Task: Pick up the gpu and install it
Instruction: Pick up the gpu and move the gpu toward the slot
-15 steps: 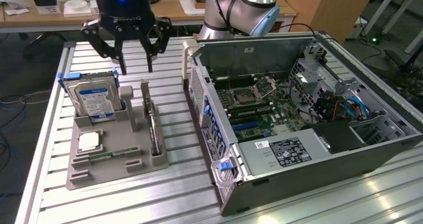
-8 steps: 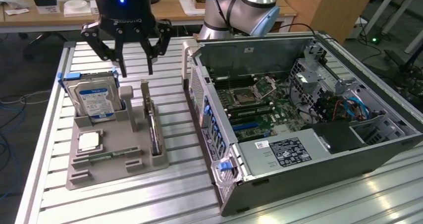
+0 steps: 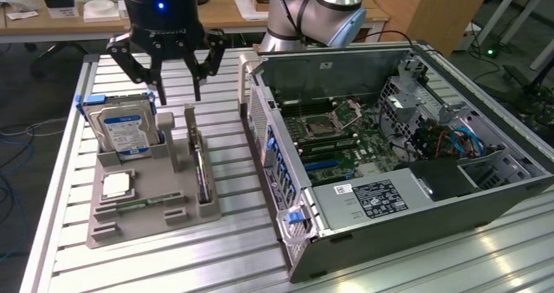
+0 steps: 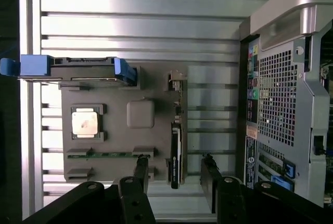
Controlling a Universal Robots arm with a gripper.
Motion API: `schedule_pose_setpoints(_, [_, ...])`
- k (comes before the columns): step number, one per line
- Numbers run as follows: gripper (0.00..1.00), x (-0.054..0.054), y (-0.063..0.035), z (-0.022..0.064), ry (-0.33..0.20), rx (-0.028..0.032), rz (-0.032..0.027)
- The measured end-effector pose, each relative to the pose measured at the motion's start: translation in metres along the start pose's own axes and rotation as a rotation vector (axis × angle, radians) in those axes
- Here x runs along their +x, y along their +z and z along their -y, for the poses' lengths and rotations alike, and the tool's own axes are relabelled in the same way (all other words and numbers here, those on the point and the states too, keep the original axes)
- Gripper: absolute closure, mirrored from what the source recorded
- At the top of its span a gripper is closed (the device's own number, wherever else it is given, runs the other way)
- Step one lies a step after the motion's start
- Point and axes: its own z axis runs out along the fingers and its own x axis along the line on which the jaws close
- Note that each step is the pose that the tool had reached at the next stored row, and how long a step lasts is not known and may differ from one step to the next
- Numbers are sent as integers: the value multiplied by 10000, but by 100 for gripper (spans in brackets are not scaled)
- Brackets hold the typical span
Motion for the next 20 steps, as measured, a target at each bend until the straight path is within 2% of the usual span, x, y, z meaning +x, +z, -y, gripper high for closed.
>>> schedule_pose_setpoints(20, [47, 1, 88, 24, -127, -3, -4])
